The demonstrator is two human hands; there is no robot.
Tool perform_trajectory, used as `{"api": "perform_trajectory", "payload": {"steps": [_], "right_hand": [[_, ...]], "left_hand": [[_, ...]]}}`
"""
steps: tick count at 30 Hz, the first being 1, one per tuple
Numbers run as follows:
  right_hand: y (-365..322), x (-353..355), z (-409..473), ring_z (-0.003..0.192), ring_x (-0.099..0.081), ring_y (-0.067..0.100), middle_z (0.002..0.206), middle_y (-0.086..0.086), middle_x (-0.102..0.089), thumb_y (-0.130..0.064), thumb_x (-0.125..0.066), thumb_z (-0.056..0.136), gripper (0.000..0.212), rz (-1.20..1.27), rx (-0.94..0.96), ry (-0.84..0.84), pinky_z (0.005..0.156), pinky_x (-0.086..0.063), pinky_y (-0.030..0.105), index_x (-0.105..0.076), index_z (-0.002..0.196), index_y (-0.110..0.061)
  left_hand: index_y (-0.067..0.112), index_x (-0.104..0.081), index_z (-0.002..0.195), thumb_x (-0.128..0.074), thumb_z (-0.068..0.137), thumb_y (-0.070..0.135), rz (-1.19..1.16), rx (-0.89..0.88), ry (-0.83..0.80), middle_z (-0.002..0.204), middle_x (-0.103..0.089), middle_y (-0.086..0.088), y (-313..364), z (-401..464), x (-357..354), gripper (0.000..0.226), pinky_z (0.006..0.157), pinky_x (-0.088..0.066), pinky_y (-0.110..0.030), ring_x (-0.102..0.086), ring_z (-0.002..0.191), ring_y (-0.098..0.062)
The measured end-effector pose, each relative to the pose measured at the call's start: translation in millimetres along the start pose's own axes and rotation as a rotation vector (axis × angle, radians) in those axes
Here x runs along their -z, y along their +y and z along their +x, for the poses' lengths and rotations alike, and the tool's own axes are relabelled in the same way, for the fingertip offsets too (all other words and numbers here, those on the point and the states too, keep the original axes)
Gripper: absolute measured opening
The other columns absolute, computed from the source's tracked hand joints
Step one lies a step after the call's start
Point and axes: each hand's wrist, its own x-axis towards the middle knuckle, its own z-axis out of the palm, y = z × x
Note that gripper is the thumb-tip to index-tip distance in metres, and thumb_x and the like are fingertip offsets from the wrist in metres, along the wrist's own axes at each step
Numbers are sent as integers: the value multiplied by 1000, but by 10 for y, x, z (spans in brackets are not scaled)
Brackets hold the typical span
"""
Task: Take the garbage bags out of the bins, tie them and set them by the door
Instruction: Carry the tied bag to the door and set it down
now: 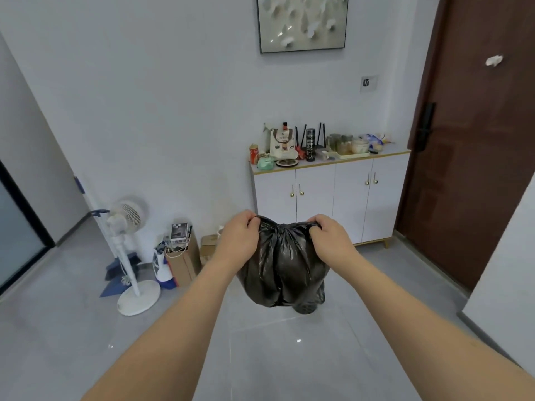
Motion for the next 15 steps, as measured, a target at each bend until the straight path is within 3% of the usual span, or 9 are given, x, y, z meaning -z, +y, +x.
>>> {"api": "perform_trajectory", "payload": {"steps": [7,15], "right_hand": [[54,-406,1263,81,-55,10,96,-5,-61,-14,-35,95,27,14,-39,7,60,-37,22,-61,101,-20],[315,-286,2264,79,-57,17,85,-6,-61,-13,-36,95,26,-19,-168,269,59,-40,26,-60,95,-20]], "left_hand": [[17,-60,96,-41,101,22,12,-39,-25,89,-60,4,-481,1429,-274,20,74,-36,-28,-53,86,-15],[12,-59,96,-40,102,19,-96,-244,-246,89,-58,2,-413,2893,-1054,21,70,-33,-29,-52,85,-17]]}}
